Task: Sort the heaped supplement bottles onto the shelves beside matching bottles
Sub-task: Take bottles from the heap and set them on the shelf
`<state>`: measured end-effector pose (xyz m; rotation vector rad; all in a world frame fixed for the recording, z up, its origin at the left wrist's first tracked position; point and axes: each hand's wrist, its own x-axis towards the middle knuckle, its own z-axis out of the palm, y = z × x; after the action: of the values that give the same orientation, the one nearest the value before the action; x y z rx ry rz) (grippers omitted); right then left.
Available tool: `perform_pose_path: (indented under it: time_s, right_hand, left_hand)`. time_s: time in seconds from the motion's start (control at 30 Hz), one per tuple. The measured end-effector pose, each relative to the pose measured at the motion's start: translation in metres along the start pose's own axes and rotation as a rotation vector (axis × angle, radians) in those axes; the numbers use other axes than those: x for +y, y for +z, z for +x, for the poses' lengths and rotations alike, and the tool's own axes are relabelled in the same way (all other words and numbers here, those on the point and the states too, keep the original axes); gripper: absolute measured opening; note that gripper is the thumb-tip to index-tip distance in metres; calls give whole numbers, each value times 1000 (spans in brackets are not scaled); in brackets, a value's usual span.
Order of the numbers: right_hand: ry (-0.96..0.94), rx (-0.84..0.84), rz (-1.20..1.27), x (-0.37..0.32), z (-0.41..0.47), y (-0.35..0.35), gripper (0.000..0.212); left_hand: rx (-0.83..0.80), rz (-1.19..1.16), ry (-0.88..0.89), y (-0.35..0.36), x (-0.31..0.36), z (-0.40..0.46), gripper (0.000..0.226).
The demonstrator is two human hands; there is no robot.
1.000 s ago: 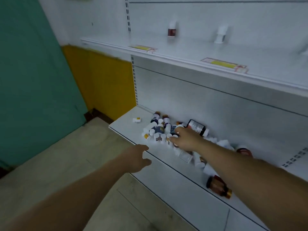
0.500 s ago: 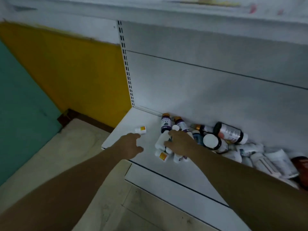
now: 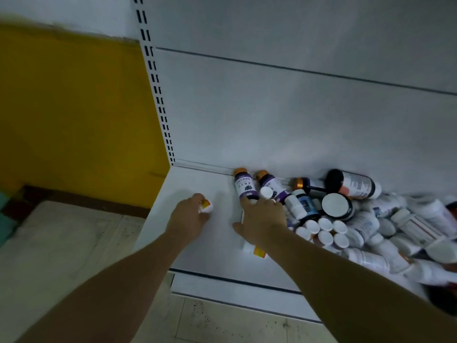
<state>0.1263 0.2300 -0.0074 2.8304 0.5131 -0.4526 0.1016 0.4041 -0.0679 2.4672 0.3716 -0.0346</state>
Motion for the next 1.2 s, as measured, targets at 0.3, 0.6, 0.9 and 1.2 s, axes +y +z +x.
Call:
perform_pose_path:
  time_s: [0.3, 0.6, 0.9, 1.2]
  right_hand:
    - [216, -22, 498, 5, -10, -21, 58]
    - [411, -40, 1661, 31, -75, -72, 33]
    - [149, -127, 2606, 39, -208, -124, 46]
    - [-348, 98, 2213, 120, -300, -167, 40]
  left_hand:
    - [-10, -737, -228, -50, 31, -19, 17]
    - [-127, -1238, -313, -121, 81, -70, 37]
    - [-362, -1380, -115, -196, 165, -153, 37]
    - [-388, -1246, 163, -220, 263, -231, 47]
